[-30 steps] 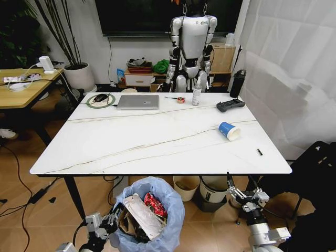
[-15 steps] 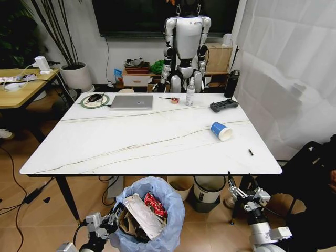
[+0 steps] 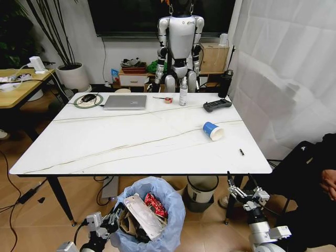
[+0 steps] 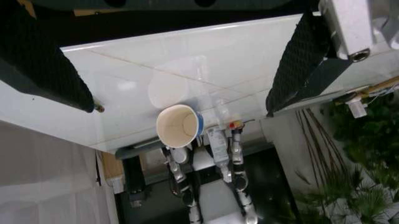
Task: Pick up the trash bin and place the trash from the table into it.
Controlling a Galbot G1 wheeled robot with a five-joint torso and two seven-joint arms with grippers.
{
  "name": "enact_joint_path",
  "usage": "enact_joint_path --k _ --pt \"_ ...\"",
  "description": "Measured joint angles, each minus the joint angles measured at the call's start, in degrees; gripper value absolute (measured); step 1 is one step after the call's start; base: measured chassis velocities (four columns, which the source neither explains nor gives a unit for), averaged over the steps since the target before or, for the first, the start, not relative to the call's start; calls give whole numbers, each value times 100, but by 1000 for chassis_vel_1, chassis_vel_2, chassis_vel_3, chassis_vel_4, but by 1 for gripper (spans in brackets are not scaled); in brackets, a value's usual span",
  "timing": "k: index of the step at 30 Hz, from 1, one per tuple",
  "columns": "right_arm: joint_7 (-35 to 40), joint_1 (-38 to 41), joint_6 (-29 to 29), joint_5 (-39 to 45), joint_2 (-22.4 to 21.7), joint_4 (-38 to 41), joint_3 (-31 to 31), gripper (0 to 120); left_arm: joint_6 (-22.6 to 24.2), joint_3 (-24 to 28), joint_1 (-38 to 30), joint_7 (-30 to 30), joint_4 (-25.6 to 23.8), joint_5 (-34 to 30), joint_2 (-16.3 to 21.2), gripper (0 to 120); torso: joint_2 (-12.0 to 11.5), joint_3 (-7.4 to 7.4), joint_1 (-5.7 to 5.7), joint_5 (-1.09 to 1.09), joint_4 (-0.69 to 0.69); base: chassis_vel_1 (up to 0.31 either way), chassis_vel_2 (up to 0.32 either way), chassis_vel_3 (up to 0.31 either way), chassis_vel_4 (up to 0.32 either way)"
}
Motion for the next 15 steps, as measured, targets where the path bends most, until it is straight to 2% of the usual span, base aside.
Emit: enact_joint_path --k 15 --pt "-55 -7 -3 69 -51 8 14 100 19 29 -26 -9 -8 21 -18 0 0 0 0 1 1 -70 -75 81 76"
